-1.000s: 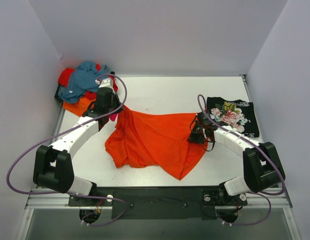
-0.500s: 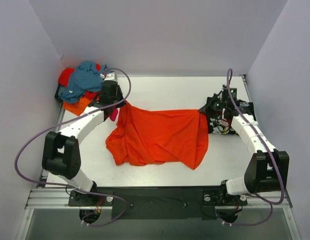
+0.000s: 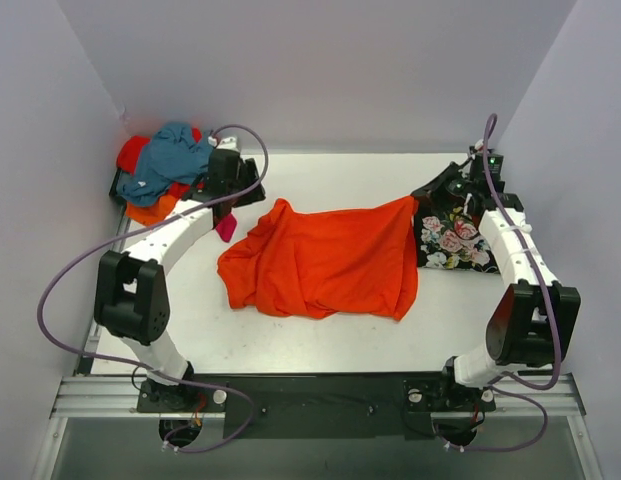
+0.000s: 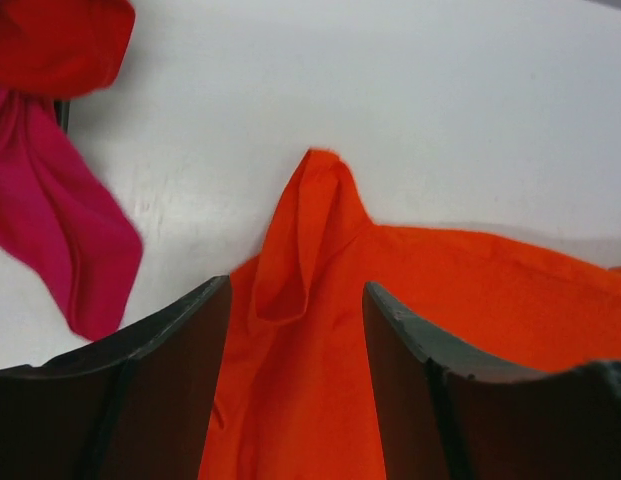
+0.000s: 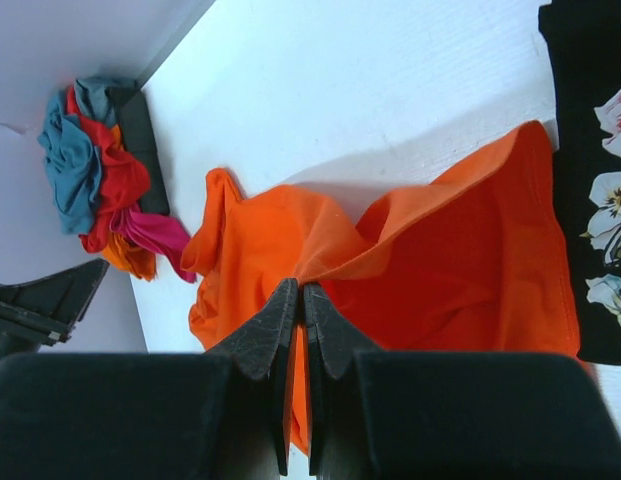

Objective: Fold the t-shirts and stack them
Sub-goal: Flatten out the tshirt

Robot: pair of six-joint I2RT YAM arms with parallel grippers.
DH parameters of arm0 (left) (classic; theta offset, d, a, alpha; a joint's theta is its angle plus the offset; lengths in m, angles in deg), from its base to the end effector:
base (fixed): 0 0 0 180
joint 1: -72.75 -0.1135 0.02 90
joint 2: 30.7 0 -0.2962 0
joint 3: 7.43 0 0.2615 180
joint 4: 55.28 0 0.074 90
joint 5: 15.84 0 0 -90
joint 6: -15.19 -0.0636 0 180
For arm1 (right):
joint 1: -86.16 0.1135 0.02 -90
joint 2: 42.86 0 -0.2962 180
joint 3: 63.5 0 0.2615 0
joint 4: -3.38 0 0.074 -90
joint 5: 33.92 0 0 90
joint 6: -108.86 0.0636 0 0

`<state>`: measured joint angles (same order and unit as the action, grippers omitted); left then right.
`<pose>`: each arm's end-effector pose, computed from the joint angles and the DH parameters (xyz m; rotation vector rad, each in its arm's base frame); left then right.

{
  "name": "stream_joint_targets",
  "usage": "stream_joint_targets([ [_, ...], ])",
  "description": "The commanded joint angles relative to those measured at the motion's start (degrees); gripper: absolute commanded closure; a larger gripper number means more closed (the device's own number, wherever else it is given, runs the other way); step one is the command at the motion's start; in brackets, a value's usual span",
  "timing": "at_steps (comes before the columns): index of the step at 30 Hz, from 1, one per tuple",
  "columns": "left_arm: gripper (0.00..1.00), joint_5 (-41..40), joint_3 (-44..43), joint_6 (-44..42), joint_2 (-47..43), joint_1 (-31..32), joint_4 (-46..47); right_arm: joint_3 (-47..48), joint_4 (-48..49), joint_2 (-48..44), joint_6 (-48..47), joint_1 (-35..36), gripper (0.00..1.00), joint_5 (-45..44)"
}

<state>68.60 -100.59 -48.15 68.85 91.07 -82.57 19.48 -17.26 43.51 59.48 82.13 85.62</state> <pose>0.4227 -0.1335 0.3004 -0.2146 2.1656 -0.3479 0.3817 0.0045 0.3410 0.4478 2.0011 0.9178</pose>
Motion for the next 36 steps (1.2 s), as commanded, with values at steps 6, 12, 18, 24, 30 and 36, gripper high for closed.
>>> stream_joint_targets([
  [6, 0.37, 2.04, 17.05, 3.15, -9.82, -1.1, 7.87, -1.77, 2.19, 1.17, 0.86, 0.34, 1.0, 2.72],
  [12, 0.33, 5.2, 15.56, 1.03, -3.75, -1.54, 7.95, -2.13, 2.37, 1.26, 0.86, 0.34, 1.0, 3.24],
  [18, 0.39, 12.33, 11.53, 2.26, 3.19, -2.95, 8.31, -2.21, 2.37, 1.35, 0.95, 0.17, 1.0, 3.24],
  [24, 0.46, 13.03, 8.53, 1.12, 6.8, -2.86, 7.61, -2.12, 2.37, 1.61, 1.21, -0.1, 1.0, 3.6],
  [30, 0.97, 13.91, 4.76, 0.07, 10.14, -2.95, 6.64, -2.12, 2.28, 1.96, 1.48, -0.45, 1.0, 4.03],
  [36, 1.0, 11.03, 3.88, -0.64, 7.51, -2.95, 7.17, -0.64, 1.06, 3.8, 1.48, -0.63, 1.0, 3.77],
])
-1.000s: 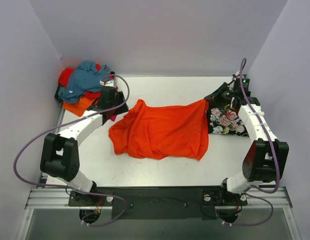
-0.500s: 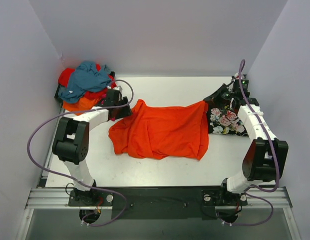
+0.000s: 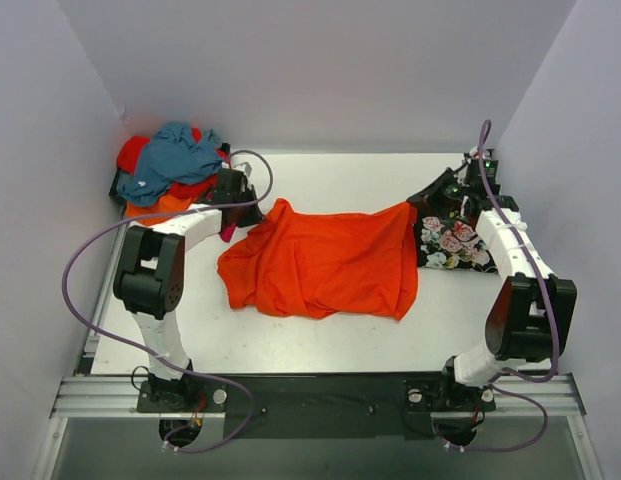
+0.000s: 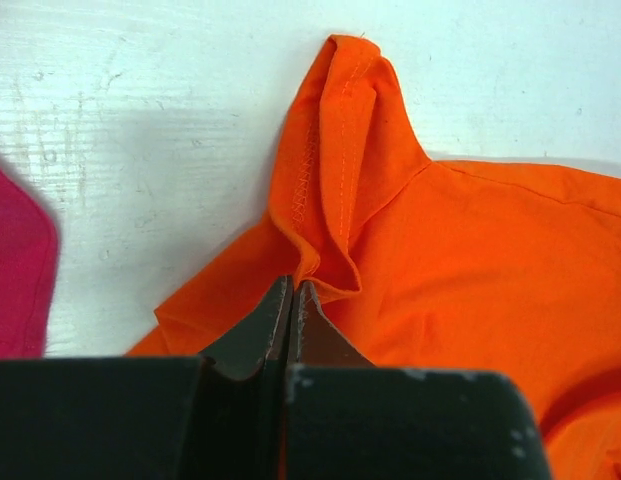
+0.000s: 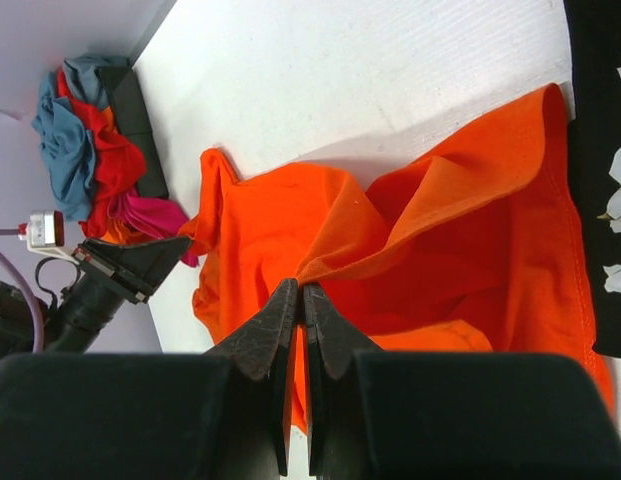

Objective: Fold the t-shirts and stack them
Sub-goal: Flatten out the tshirt

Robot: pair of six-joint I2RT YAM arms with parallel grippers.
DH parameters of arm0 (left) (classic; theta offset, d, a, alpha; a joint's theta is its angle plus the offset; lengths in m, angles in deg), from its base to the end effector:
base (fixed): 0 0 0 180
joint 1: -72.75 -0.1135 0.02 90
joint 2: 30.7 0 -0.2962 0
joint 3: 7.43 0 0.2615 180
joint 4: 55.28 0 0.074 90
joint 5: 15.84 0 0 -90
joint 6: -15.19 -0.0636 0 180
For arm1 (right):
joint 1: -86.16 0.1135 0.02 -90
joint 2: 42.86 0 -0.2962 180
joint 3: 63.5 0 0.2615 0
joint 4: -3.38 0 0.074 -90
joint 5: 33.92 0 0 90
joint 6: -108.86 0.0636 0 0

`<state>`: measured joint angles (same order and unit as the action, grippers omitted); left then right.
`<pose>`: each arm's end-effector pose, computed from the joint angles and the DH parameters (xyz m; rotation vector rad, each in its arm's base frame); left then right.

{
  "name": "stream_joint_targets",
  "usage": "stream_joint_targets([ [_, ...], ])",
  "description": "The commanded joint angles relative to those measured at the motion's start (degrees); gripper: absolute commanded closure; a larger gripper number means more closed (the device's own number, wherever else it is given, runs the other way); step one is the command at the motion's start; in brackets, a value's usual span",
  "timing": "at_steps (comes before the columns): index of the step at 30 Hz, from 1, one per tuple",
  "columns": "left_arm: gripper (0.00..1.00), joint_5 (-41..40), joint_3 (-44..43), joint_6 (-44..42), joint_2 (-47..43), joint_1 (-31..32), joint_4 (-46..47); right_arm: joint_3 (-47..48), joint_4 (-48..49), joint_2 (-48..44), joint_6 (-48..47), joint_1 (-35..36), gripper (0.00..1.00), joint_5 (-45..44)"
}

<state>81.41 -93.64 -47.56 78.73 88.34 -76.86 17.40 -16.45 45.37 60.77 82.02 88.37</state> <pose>0.4372 -0.1303 0.1931 -0.1811 2.3971 -0.5070 0.3853 0.0062 0.3179 0.4742 2.0548 0.9794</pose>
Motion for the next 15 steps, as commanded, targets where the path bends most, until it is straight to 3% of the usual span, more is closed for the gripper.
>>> stream_joint_targets([
  [1, 1.0, -2.58, -4.03, -1.93, -2.81, -0.21, 1.11, 2.84, -0.37, 2.39, 0.19, -0.52, 1.0, 0.93],
  [10, 1.0, -11.64, -24.31, -5.71, -4.83, -0.65, -12.15, 22.15, -7.05, 11.0, 2.56, -0.6, 1.0, 3.56],
  [15, 1.0, -13.05, -36.72, -7.12, -7.2, -1.97, -21.28, 31.93, -11.01, 10.48, 3.0, -1.04, 1.0, 6.89],
])
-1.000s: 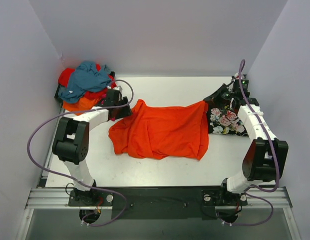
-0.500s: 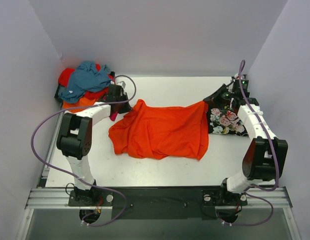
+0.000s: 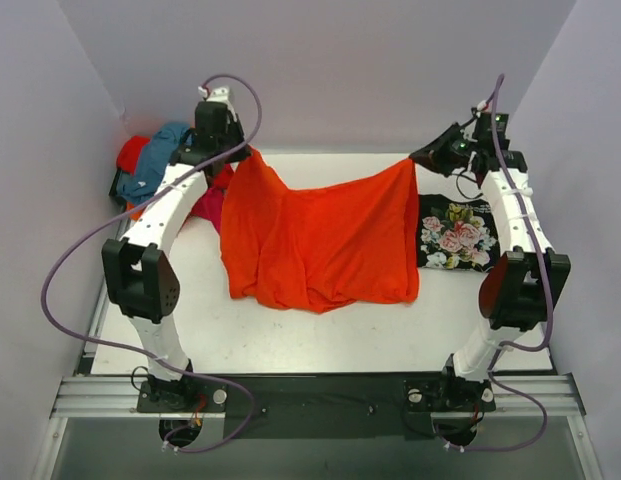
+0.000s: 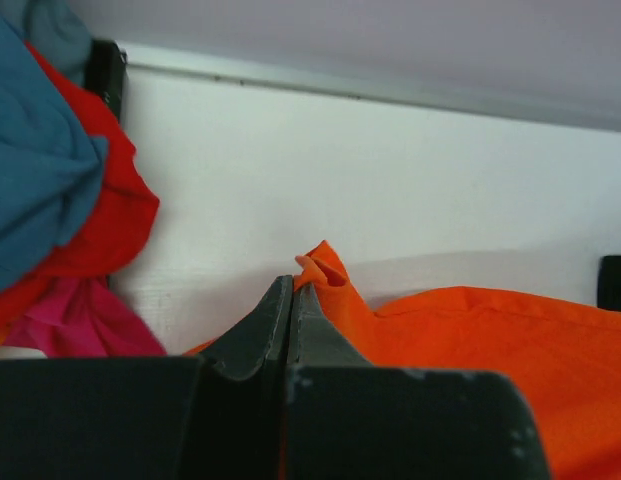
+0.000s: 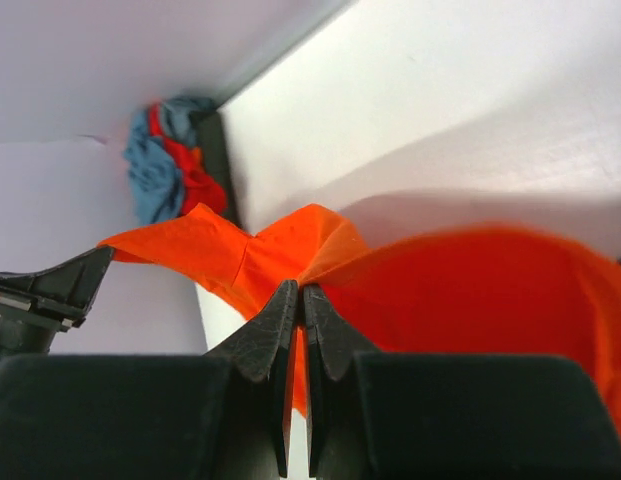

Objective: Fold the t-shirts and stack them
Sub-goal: Flatten out the tshirt

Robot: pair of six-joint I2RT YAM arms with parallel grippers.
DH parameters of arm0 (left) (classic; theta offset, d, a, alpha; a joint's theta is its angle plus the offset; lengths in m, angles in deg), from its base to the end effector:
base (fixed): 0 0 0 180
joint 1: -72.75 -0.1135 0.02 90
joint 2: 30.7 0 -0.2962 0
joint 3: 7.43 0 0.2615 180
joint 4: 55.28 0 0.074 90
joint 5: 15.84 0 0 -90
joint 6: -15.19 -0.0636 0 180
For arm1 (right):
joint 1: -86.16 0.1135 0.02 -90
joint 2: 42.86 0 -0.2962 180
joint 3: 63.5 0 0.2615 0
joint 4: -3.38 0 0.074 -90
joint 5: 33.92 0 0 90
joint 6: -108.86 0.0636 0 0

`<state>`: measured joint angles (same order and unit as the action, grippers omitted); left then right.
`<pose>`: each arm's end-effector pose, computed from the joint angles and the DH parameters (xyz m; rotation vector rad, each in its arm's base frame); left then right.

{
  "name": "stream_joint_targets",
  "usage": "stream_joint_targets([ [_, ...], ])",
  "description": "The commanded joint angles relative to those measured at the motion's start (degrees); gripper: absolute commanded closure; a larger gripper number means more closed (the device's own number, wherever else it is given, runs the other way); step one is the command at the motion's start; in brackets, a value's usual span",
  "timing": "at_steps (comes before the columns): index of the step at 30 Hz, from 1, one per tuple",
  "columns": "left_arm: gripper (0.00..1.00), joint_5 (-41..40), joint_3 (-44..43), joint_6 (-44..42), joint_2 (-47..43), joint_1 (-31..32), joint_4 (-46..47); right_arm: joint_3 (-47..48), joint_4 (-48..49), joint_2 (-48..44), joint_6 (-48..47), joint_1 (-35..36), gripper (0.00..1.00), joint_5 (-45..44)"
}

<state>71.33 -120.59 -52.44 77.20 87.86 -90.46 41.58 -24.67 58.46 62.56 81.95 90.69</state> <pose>0.4745 -0.1249 0.3507 -0.1637 2.1045 -0.3428 0.4557 0.0027 0.3691 0.4501 2.0170 1.0361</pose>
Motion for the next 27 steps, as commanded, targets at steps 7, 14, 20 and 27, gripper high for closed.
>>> stream_joint_targets([
  [7, 1.0, -4.28, -19.81, -4.53, -17.18, -1.93, -15.44, 11.82, -2.79, -12.53, 3.93, -4.4, 1.0, 12.58],
  [14, 1.0, -7.54, -13.76, -7.42, -37.9, -2.02, -13.16, 3.31, -2.88, -34.83, 3.85, -10.2, 1.0, 14.43],
  [20, 1.0, -8.24, -16.72, -10.32, -45.76, -1.93, -10.17, 1.0, -6.91, -46.9, 1.65, -14.25, 1.0, 12.95],
  [27, 1.0, -7.89, -19.55, -10.86, -37.77, -2.02, -2.8, 6.88, -10.35, -42.0, 2.44, -14.6, 1.0, 9.52],
])
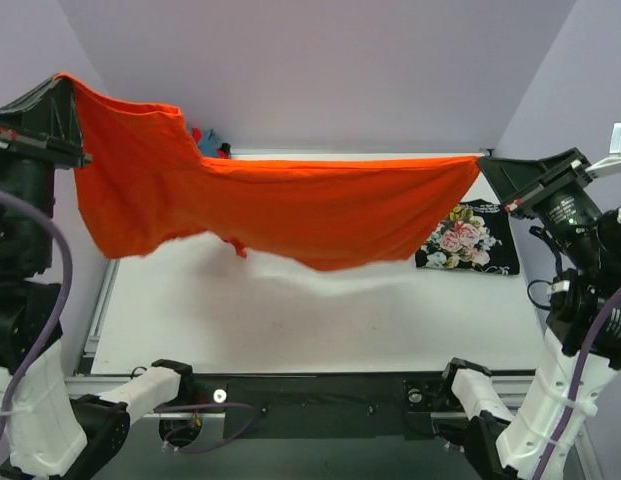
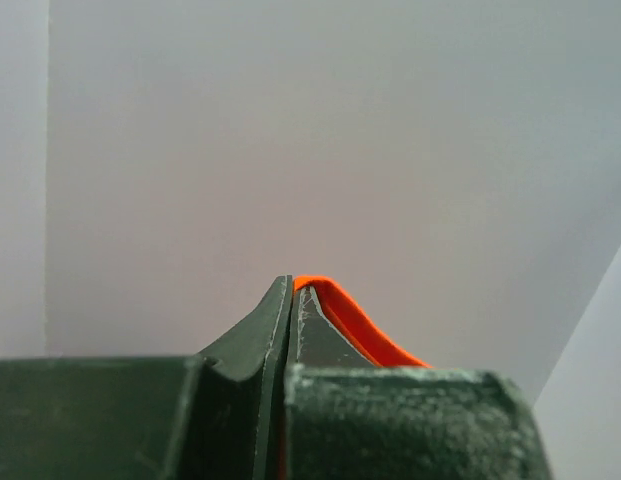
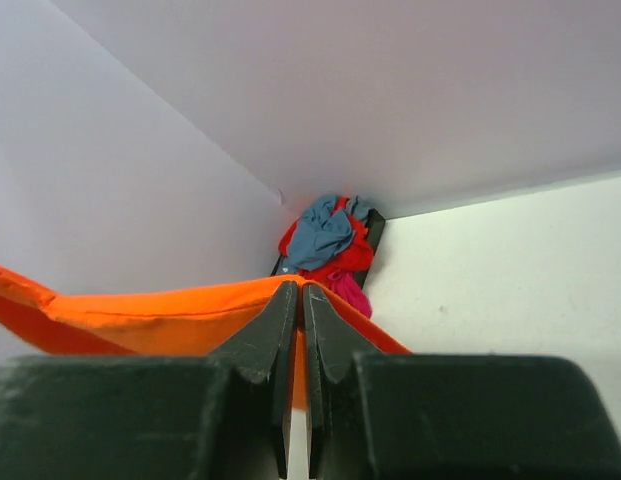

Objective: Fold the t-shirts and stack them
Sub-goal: Flatten out the tshirt

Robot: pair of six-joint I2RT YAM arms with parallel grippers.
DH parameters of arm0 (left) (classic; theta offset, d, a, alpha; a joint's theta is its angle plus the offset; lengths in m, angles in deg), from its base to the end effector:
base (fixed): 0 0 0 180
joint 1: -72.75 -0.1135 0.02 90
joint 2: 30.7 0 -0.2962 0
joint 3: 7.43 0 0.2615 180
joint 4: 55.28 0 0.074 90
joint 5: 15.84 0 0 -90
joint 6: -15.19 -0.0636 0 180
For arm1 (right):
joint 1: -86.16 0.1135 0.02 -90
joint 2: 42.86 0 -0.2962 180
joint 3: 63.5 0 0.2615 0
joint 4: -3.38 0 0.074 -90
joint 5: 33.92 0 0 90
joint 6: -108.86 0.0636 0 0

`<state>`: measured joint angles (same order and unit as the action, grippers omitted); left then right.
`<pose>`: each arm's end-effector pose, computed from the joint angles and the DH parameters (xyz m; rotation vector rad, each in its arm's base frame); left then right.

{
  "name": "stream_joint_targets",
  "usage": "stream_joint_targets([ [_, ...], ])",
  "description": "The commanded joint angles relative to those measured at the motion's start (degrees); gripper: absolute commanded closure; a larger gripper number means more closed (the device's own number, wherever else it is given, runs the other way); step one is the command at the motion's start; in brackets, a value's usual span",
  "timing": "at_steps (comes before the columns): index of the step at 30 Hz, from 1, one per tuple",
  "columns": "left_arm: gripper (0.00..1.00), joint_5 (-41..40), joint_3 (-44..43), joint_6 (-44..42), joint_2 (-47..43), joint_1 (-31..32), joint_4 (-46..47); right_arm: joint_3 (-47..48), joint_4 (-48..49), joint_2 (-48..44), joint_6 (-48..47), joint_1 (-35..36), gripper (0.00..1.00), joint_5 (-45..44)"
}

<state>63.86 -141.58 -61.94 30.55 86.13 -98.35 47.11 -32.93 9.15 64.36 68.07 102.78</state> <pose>0.0736 -0.0058 0.6911 -0.1590 1.0526 -0.3200 0.0930 0.0183 0.6148 -0.0230 1.3608 0.8842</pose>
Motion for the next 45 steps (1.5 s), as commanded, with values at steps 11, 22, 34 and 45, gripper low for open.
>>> stream_joint_targets([
  [11, 1.0, 1.95, 5.13, 1.02, 31.28, -1.34, 17.49, 1.8, 3.79, 32.97, 1.7, 8.32, 1.0, -6.09],
  [22, 1.0, 16.8, -33.47, 7.87, 48.53, -6.09, 8.43, 32.89, 5.82, 54.76, 10.48, 4.47, 1.0, -0.91],
  [34, 1.0, 19.28, 22.49, 10.52, 29.91, -4.95, 37.5, -1.76, 22.22, 44.42, 14.61, 0.87, 1.0, 1.73],
  [45, 1.0, -1.27, 80.34, 16.92, -8.03, 11.19, 38.18, -56.44, 25.34, 20.52, 10.33, -1.33, 1.0, -7.24],
])
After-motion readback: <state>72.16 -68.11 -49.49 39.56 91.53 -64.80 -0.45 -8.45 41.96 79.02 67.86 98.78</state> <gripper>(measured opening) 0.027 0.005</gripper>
